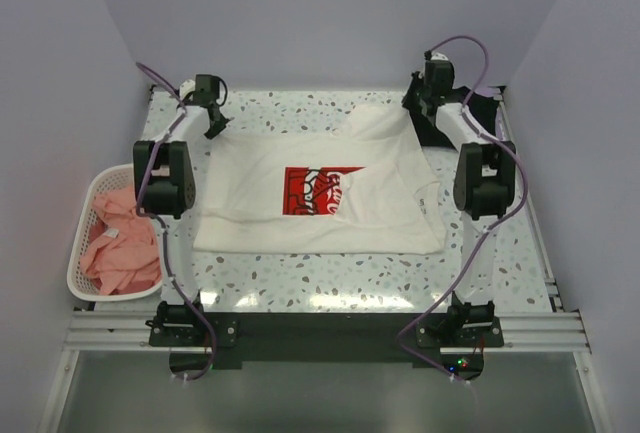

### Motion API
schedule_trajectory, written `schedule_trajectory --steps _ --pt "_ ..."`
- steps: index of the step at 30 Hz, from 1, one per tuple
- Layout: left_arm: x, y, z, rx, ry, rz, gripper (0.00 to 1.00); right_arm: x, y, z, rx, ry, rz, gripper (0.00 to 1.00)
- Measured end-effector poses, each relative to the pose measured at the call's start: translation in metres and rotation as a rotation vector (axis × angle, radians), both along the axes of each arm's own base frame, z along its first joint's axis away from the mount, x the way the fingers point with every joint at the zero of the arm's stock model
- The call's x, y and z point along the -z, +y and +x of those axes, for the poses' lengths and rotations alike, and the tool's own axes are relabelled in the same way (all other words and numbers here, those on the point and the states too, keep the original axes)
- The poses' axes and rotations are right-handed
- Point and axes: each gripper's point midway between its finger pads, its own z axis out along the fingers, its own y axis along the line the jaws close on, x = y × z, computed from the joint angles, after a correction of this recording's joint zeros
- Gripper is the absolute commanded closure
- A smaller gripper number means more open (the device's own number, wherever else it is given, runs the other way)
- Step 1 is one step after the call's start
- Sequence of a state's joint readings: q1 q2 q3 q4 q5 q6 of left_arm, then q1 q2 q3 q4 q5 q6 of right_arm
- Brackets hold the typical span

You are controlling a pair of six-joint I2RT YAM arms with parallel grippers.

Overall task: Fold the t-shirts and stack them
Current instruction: Fold the tshirt

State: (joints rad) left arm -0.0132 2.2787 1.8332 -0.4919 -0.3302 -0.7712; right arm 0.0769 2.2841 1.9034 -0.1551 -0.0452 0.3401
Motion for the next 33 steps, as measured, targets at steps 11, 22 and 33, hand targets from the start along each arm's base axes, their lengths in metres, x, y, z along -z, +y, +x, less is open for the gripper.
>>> schedule_trajectory --steps 11,22,33 --pt "-0.009 0.010 -0.014 -0.001 -0.015 -0.033 1.00 -0.013 -0.010 -0.037 0.016 0.014 0.002 0.95" --pt "-0.040 0.011 -0.043 0.004 -0.067 -0.051 1.00 -0.050 -0.013 -0.091 0.047 -0.005 0.043 0.97" --pt "-0.052 0.008 -0.110 0.007 -0.065 -0.060 1.00 -0.038 -0.025 -0.175 0.142 0.092 0.076 0.98"
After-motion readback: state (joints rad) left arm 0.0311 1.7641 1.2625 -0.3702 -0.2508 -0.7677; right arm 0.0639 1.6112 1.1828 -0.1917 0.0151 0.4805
